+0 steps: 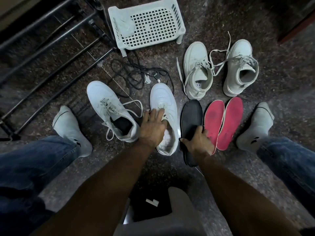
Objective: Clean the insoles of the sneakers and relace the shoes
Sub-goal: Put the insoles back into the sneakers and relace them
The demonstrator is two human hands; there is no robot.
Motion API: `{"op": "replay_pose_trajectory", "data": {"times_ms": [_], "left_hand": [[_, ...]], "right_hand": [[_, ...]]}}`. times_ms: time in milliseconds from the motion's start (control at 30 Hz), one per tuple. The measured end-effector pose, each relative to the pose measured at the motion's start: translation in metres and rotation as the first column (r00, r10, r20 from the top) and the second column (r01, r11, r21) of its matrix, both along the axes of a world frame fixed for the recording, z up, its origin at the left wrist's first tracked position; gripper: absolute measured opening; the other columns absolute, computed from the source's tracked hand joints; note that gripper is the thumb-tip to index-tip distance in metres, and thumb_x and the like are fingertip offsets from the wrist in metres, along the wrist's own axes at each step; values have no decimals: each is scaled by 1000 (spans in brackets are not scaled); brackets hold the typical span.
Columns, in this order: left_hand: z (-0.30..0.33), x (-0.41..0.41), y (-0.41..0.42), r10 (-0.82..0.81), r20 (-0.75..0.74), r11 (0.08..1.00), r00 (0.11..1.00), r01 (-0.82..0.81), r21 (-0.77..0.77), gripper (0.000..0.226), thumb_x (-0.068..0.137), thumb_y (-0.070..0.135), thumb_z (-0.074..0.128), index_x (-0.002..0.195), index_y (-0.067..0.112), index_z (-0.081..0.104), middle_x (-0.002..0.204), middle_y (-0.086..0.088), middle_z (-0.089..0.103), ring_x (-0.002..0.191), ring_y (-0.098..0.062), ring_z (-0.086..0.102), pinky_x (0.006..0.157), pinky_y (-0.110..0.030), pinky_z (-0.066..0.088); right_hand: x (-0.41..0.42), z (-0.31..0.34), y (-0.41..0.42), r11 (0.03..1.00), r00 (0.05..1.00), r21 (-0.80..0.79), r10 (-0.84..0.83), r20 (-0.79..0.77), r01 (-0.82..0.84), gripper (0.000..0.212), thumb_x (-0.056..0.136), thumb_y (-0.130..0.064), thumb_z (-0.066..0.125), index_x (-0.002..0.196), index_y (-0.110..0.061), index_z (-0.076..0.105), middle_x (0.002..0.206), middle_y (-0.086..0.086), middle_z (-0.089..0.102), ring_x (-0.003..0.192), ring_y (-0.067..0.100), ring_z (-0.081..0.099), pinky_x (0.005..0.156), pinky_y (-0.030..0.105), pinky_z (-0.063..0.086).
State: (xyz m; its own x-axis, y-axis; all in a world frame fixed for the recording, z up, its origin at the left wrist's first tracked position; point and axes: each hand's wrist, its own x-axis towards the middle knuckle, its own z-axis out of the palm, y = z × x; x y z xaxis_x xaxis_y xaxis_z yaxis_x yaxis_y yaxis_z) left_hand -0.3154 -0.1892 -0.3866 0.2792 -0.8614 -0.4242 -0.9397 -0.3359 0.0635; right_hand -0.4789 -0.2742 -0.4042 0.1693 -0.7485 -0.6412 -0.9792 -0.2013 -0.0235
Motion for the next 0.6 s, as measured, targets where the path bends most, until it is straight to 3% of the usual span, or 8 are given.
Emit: {"op": "replay_pose_trajectory", "data": {"times_ms": [167, 267, 367, 433, 600], "left_hand": [[-14, -7, -5, 74, 39, 997, 997, -73, -26, 31, 83, 24, 67, 111, 11, 64, 148, -11, 28, 128, -35, 34, 105, -55, 35], [-18, -10, -7, 149, 14, 988, 989, -149, -40, 21, 78, 16, 69, 97, 8, 69, 143, -10, 37, 123, -33, 40, 78, -44, 54], [-21, -13, -10, 184, 21, 983, 983, -183, -27, 14, 71, 10, 71, 84, 7, 71, 136, -10, 46, 117, -33, 43, 56, -36, 55], [-23, -13, -10, 187, 47, 982, 981, -186, -28, 12, 70, 10, 71, 82, 9, 71, 135, -10, 47, 117, -33, 45, 52, -33, 52], [-22, -15, -17, 207, 31, 978, 978, -207, 12, 17, 86, 12, 56, 97, 7, 68, 147, -6, 31, 131, -31, 32, 61, -36, 52]], "right_hand": [[2, -6, 4, 1000, 1000, 8, 19, -18, -19, 80, 73, -63, 70, 121, -18, 25, 117, 8, 39, 100, 35, 57, 67, 45, 47], [1, -8, 5, 1000, 1000, -1, 1, -2, -1, 81, 72, -61, 71, 123, -19, 24, 117, 7, 39, 100, 35, 57, 68, 45, 49], [1, -9, 5, 1000, 999, -17, -22, 28, 22, 83, 72, -59, 71, 127, -19, 24, 118, 7, 39, 100, 35, 56, 68, 46, 49], [0, -9, 5, 999, 998, -23, -29, 55, 30, 82, 72, -57, 71, 128, -18, 24, 119, 8, 40, 103, 35, 55, 71, 46, 50], [-7, -12, 8, 995, 991, -60, -68, 116, 76, 86, 67, -57, 71, 129, -17, 28, 120, 8, 46, 113, 35, 50, 84, 47, 49]]}}
